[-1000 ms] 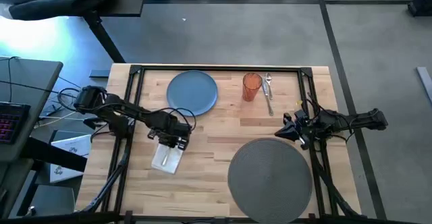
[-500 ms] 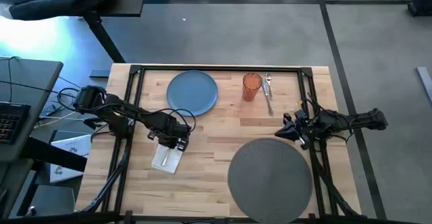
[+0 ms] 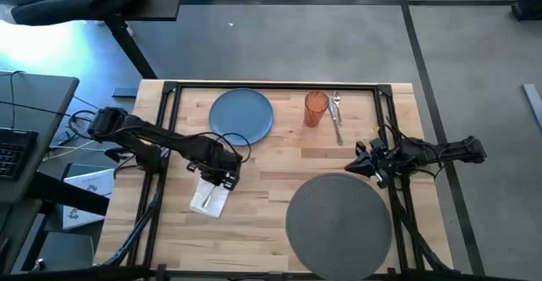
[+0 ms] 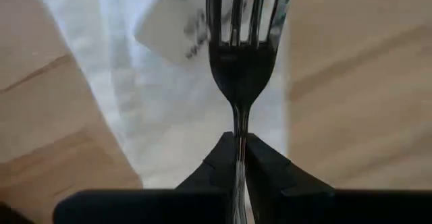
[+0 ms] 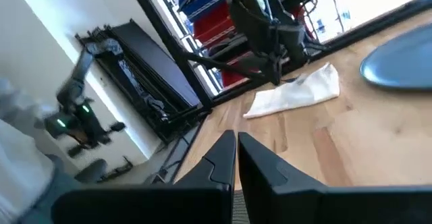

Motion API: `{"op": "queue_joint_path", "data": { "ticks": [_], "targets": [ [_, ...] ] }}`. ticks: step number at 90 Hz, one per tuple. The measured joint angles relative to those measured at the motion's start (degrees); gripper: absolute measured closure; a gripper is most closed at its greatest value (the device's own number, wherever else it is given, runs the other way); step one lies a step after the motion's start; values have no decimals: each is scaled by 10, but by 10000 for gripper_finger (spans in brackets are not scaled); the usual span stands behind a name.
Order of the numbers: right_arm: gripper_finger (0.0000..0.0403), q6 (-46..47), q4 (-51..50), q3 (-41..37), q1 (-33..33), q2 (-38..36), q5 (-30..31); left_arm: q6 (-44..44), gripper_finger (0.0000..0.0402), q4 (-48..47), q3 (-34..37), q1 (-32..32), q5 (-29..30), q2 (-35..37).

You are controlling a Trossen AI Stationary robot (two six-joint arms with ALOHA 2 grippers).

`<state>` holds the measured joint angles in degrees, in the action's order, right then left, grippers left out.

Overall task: Set table place
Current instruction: Remove the fork from the white table napkin

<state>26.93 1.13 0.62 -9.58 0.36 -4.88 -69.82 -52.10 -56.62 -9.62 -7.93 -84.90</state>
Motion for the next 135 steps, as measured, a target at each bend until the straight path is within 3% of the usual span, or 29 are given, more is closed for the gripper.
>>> {"op": "queue_joint_path", "data": {
  "ticks": [15,30,45,52,63,74,85,110,135],
  "targets": [
    [402,-36,11,0,0,0,39,75,401,78,-48,-9,32,1],
    [402,219,96,0,1,-1,197,101,401,150,-78,-10,91,-8],
    [402,385,150,0,3,3,326,127,401,219,-91,-9,144,-7],
    [402,400,146,0,3,8,326,130,401,234,-101,-9,163,-7],
    [398,402,144,5,3,47,256,129,401,233,-116,-9,190,-7],
    [370,398,144,41,2,139,198,118,401,234,-123,-9,210,-7],
    [322,336,141,107,-2,273,181,116,402,233,-124,-9,214,-7],
    [220,136,55,374,-3,586,204,149,401,234,-125,-9,226,-7],
    [207,56,-160,652,-3,810,258,196,401,235,-125,-5,235,-7]
  ]
}}
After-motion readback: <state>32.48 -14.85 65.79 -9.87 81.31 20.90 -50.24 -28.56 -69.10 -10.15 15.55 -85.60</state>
